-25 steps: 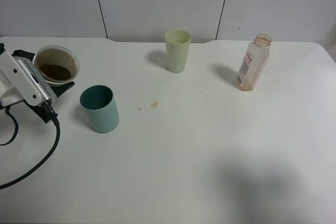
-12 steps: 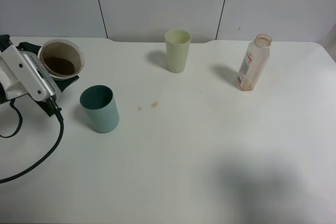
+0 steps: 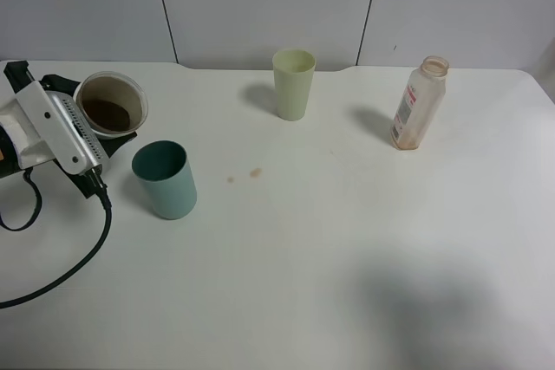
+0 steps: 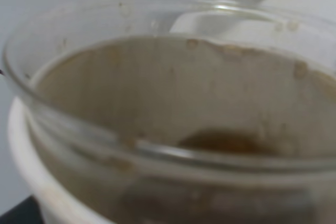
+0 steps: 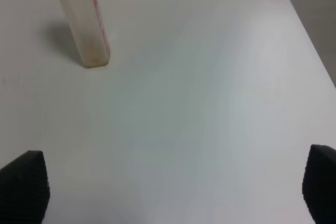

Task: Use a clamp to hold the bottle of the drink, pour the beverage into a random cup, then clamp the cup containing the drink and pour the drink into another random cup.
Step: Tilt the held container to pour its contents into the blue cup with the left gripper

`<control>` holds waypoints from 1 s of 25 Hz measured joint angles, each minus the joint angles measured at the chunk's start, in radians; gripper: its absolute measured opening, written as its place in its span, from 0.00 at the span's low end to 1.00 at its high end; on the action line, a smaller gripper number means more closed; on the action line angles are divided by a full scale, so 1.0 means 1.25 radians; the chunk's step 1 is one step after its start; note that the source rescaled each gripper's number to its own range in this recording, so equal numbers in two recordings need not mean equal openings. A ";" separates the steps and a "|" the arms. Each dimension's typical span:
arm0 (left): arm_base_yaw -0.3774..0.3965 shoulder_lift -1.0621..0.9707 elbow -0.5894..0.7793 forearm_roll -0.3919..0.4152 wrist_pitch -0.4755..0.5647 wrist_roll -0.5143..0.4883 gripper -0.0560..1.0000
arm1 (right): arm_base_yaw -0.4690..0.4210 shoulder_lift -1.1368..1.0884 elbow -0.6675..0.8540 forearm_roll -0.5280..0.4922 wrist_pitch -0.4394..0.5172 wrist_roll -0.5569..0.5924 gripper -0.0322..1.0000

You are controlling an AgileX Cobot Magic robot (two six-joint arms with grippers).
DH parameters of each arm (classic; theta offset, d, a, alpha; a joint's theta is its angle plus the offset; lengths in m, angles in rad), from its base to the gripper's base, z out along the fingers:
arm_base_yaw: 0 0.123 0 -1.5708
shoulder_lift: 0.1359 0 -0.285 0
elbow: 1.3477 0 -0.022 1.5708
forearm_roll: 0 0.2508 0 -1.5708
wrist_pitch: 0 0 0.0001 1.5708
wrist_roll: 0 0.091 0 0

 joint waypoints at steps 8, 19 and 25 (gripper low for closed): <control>0.000 0.000 0.000 -0.013 0.014 0.047 0.06 | 0.000 0.000 0.000 0.000 0.000 0.000 1.00; -0.001 0.000 0.000 -0.019 0.018 0.100 0.06 | 0.000 0.000 0.000 0.000 0.000 0.000 1.00; -0.001 0.000 0.000 -0.025 0.019 0.125 0.06 | 0.000 0.000 0.000 0.000 0.000 0.000 1.00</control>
